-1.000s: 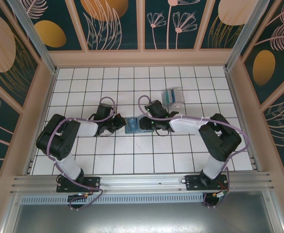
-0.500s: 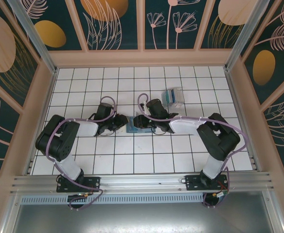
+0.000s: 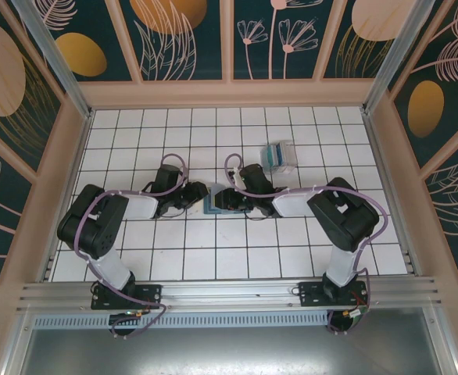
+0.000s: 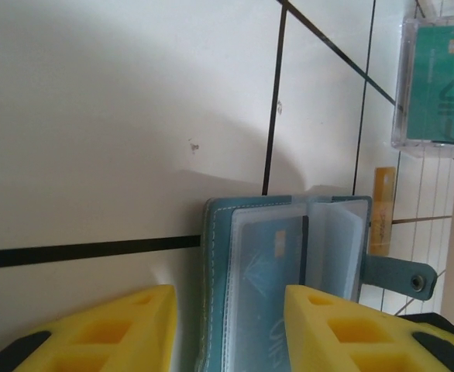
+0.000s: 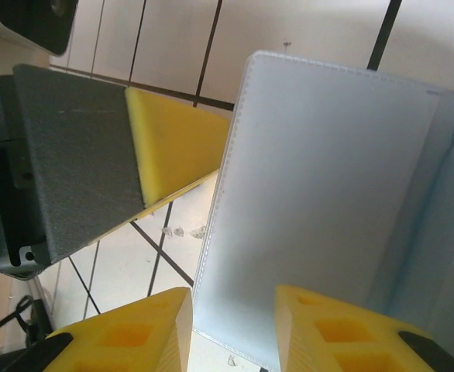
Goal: Put the credit cards into the card holder
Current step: Flip over the card slot in the card holder.
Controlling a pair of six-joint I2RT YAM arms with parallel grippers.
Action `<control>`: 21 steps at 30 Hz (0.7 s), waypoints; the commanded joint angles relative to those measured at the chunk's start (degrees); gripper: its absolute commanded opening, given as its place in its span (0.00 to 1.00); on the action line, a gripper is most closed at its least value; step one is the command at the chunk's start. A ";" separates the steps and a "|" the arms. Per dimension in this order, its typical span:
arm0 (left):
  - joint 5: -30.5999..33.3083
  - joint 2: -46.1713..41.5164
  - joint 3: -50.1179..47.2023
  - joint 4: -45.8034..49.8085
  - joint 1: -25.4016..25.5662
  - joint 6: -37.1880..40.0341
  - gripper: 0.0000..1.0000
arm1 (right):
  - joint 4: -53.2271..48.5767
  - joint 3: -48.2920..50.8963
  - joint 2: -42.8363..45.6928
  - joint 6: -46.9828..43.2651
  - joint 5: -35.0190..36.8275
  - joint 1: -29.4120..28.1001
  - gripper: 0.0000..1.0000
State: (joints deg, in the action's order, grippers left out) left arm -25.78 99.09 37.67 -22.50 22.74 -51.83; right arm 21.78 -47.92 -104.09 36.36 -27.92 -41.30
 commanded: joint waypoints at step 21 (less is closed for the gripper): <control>5.39 0.67 5.20 10.35 -0.15 7.20 0.45 | -20.38 -11.95 -8.08 -4.62 1.00 1.53 0.12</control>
State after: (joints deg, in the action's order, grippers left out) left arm -21.78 99.48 42.46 -13.98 22.76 -46.41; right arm 8.23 -57.93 -110.83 34.33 -29.21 -40.10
